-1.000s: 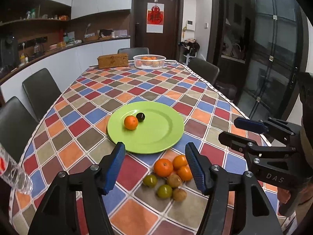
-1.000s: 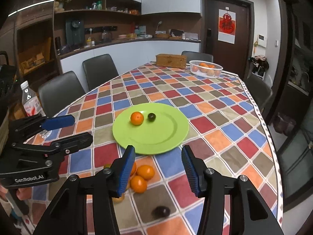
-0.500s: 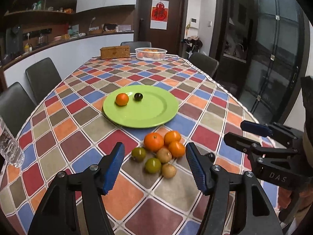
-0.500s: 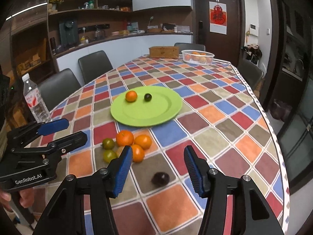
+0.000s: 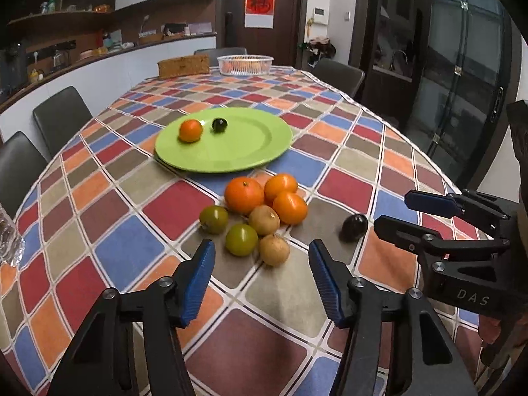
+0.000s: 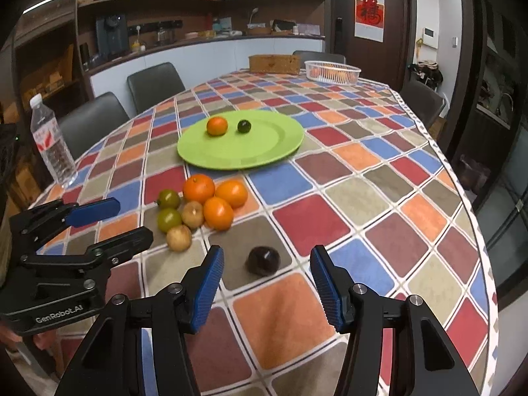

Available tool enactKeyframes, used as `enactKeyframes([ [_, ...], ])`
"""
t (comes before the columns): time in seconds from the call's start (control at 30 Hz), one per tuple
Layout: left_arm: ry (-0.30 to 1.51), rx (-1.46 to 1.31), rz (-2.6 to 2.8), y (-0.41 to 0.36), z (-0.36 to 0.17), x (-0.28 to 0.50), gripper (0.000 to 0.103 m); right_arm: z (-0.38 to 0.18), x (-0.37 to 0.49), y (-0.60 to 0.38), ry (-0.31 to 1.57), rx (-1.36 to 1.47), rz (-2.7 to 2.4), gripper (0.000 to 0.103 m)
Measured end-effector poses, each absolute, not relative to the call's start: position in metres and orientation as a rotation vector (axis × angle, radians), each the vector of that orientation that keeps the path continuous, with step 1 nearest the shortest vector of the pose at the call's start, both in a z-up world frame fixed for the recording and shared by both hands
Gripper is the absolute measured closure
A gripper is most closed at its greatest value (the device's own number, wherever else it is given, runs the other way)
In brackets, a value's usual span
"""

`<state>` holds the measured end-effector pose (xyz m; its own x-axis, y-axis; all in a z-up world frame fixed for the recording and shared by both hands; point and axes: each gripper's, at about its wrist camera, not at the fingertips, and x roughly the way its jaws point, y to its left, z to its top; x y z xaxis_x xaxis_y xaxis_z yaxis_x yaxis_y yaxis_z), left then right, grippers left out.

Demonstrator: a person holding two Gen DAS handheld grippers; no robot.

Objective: Organize fruits
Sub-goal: 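Withdraw both open tools from the plate back toward the fruit pile, then grasp a tan round fruit with the left tool while the right tool grasps a dark plum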

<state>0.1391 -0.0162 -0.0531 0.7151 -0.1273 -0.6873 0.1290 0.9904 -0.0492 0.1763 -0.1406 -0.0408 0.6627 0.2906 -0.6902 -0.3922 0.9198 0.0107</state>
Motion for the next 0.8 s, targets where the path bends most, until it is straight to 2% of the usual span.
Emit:
enactKeyframes([
  [0.2,0.804,0.013,-0.174,-0.024,-0.066,0.147,0.063,-0.053,0.184,-0.14,0.796,-0.126,0.399,0.048],
  [0.33,0.828,0.012,-0.177,-0.025,-0.072,0.153,0.069,-0.06,0.19,-0.14,0.812,-0.114,0.402,0.048],
  [0.8,0.861,0.004,-0.167,-0.03,-0.081,0.171,0.073,-0.076,0.206,-0.135,0.865,-0.084,0.428,0.062],
])
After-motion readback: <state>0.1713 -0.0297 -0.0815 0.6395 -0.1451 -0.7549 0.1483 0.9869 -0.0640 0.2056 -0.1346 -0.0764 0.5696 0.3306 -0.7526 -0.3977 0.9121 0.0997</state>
